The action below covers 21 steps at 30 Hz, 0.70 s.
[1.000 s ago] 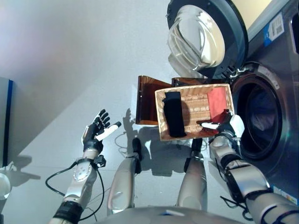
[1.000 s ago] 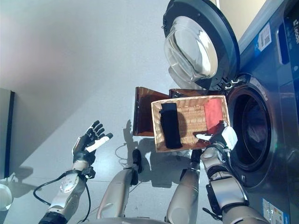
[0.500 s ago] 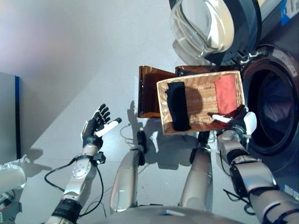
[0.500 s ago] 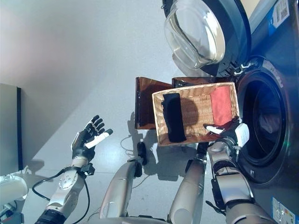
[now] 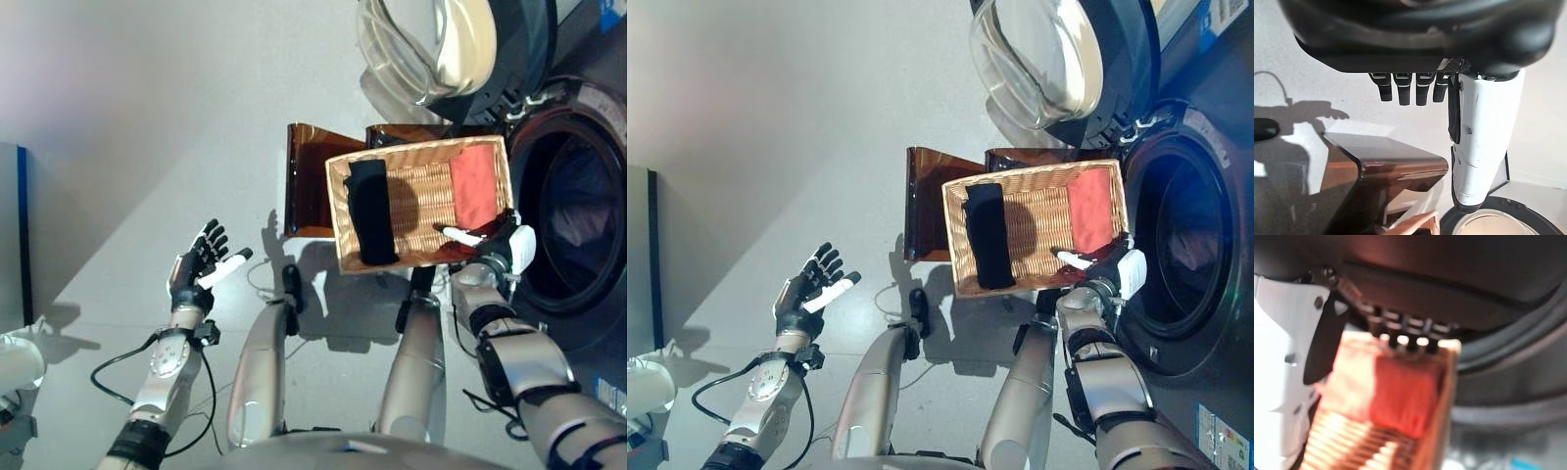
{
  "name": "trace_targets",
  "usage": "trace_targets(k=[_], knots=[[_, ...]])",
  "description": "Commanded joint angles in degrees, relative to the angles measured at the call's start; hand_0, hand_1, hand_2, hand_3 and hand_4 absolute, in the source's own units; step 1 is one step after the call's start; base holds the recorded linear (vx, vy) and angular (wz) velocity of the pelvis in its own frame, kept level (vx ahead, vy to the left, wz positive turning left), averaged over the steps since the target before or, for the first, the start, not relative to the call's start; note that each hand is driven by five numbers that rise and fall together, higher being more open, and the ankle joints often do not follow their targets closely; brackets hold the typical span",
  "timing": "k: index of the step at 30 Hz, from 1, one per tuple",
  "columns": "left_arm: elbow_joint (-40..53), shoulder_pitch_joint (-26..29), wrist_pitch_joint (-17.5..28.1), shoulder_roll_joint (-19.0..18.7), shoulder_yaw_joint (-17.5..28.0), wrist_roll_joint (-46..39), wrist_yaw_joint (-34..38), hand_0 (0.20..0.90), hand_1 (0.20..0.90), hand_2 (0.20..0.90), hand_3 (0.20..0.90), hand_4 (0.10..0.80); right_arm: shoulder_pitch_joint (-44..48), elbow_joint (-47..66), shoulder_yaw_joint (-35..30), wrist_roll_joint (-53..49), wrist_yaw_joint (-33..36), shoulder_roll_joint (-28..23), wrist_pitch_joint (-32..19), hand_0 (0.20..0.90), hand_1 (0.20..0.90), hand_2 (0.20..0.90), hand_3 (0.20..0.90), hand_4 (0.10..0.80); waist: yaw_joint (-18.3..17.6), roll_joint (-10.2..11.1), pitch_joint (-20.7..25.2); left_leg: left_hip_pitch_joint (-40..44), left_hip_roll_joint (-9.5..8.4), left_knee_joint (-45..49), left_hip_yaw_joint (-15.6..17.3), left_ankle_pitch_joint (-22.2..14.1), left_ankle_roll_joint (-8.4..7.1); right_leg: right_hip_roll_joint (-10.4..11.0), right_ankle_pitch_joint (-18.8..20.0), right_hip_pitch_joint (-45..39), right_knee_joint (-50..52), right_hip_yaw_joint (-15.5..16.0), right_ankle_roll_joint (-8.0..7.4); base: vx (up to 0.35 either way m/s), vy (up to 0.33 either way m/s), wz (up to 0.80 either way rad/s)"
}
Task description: Pick up the clothes and place them into the washing machine
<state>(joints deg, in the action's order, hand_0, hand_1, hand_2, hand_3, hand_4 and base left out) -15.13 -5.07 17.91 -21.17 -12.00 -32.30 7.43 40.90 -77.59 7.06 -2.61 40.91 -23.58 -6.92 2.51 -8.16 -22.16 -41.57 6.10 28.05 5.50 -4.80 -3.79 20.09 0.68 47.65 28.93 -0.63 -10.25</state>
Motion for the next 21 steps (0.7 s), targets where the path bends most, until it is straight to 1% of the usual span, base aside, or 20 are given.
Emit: trace_targets(k=[1, 2, 3, 4, 8, 13, 21], knots=[[6.61, -3.45, 4.89, -4.00, 2.24, -0.58, -0.48, 0.900, 0.900, 0.900, 0.900, 0.800, 1.72, -0.17, 4.31, 5.30, -3.37, -0.59, 1.78, 0.521, 0.521, 0.521, 0.521, 0.529, 1.98, -1.46, 2.61, -0.35, 2.67, -0.04, -2.93, 0.99, -4.76, 2.13, 3.60, 0.45, -1.13, -2.10, -1.64, 0.000, 0.000, 0.00], [6.59, -3.48, 4.85, -4.04, 1.77, -0.64, -0.78, 0.900, 0.900, 0.900, 0.900, 0.800, 2.39, -1.05, 4.43, 5.82, -3.50, -0.62, 2.39, 0.458, 0.458, 0.458, 0.458, 0.484, 2.27, -1.56, 2.73, -0.28, 2.62, -0.22, -2.99, 1.07, -4.72, 2.18, 3.58, 0.46, -1.11, -2.09, -1.65, 0.000, 0.000, 0.00], [6.27, -3.35, 4.76, -4.06, 1.43, -0.61, -0.89, 0.900, 0.900, 0.900, 0.900, 0.800, 3.03, -1.66, 5.00, 6.59, -3.66, -0.48, 2.96, 0.271, 0.271, 0.271, 0.271, 0.351, 2.51, -1.67, 2.82, -0.26, 2.51, -0.34, -2.99, 1.16, -4.68, 2.23, 3.55, 0.46, -1.08, -2.11, -1.68, 0.000, 0.000, 0.00], [6.22, -3.21, 4.66, -4.11, 1.19, -0.73, -1.12, 0.900, 0.900, 0.900, 0.900, 0.800, 3.67, -2.21, 5.58, 7.44, -3.62, -0.39, 3.54, 0.200, 0.200, 0.200, 0.200, 0.300, 2.77, -1.82, 2.88, -0.22, 2.45, -0.45, -2.98, 1.23, -4.67, 2.29, 3.57, 0.43, -1.02, -2.10, -1.72, 0.000, 0.000, 0.00], [6.39, -2.59, 4.43, -4.19, 0.59, -0.76, -1.35, 0.900, 0.900, 0.900, 0.900, 0.800, 5.16, -3.54, 6.67, 9.77, -4.20, 0.69, 5.21, 0.200, 0.200, 0.200, 0.200, 0.300, 3.39, -2.08, 3.22, -0.64, 2.09, -0.10, -3.41, 1.20, -4.65, 2.50, 3.33, 0.45, -0.51, -2.09, -1.75, 0.002, 0.001, 0.02], [6.25, -2.13, 3.89, -4.34, 0.19, -0.50, -1.83, 0.900, 0.900, 0.900, 0.900, 0.800, 6.30, -5.51, 5.09, 8.94, -4.91, 1.38, 6.66, 0.200, 0.200, 0.200, 0.200, 0.300, 4.59, -2.67, 3.71, -0.89, 1.53, 0.37, -3.60, 0.81, -4.49, 3.15, 3.05, 0.31, 0.00, -1.94, -2.02, 0.011, 0.009, 0.11], [5.51, -1.81, 3.53, -4.18, 0.41, 0.45, -1.51, 0.900, 0.900, 0.900, 0.900, 0.800, 5.50, -5.92, 3.94, 8.09, -5.29, 1.88, 6.96, 0.200, 0.200, 0.200, 0.200, 0.300, 4.94, -2.83, 4.17, -0.62, 1.32, 0.23, -3.38, 0.54, -4.15, 3.30, 3.20, 0.43, -0.25, -2.31, -2.06, 0.011, 0.013, 0.06]])
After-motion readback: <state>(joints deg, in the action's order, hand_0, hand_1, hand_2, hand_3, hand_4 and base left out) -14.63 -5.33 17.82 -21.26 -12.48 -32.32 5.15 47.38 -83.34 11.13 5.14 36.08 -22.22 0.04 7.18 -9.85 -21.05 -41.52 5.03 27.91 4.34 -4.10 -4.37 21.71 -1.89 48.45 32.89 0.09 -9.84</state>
